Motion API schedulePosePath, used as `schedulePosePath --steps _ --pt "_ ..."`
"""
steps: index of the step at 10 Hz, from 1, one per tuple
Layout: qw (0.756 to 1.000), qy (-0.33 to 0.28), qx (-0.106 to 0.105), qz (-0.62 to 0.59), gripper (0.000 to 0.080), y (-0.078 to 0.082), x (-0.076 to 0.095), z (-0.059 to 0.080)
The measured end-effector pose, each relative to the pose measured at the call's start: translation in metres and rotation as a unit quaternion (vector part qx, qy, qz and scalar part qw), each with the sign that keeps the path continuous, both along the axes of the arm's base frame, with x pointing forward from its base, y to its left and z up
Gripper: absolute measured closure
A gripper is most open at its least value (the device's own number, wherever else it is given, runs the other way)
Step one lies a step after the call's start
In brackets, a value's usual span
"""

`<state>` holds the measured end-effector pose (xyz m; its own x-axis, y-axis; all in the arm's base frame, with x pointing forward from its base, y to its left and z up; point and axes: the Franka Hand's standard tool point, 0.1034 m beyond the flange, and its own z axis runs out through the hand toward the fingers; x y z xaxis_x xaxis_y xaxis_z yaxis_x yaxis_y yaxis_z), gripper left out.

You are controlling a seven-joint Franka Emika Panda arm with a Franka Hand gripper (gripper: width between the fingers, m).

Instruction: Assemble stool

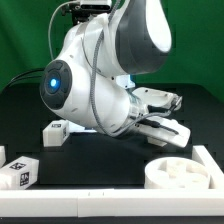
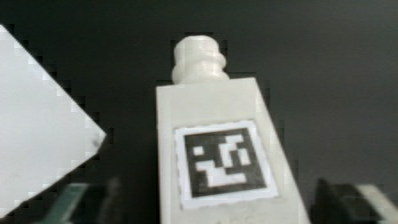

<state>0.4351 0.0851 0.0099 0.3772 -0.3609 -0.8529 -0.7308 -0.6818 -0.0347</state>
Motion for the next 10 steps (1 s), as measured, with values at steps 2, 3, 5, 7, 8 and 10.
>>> schedulePosePath --steps 2,3,5,7,8,10 --pt "1.0 0.0 0.0 0.0 0.0466 0.0 0.0 0.0" --pt "1.0 -0.006 -0.003 0.0 0.0466 0.001 0.002 0.001" --pt "1.0 -0.021 0.004 0.005 0.0466 -0.004 0.015 0.032" --pt "0.992 -0.114 -0.036 0.044 0.0466 -0.015 0.047 0.075" --pt "0.985 -0.154 -0.054 0.05 0.0466 -0.017 0.055 0.082" --pt "0.976 -0.194 -0.09 0.044 0.0466 -0.015 0.055 0.078"
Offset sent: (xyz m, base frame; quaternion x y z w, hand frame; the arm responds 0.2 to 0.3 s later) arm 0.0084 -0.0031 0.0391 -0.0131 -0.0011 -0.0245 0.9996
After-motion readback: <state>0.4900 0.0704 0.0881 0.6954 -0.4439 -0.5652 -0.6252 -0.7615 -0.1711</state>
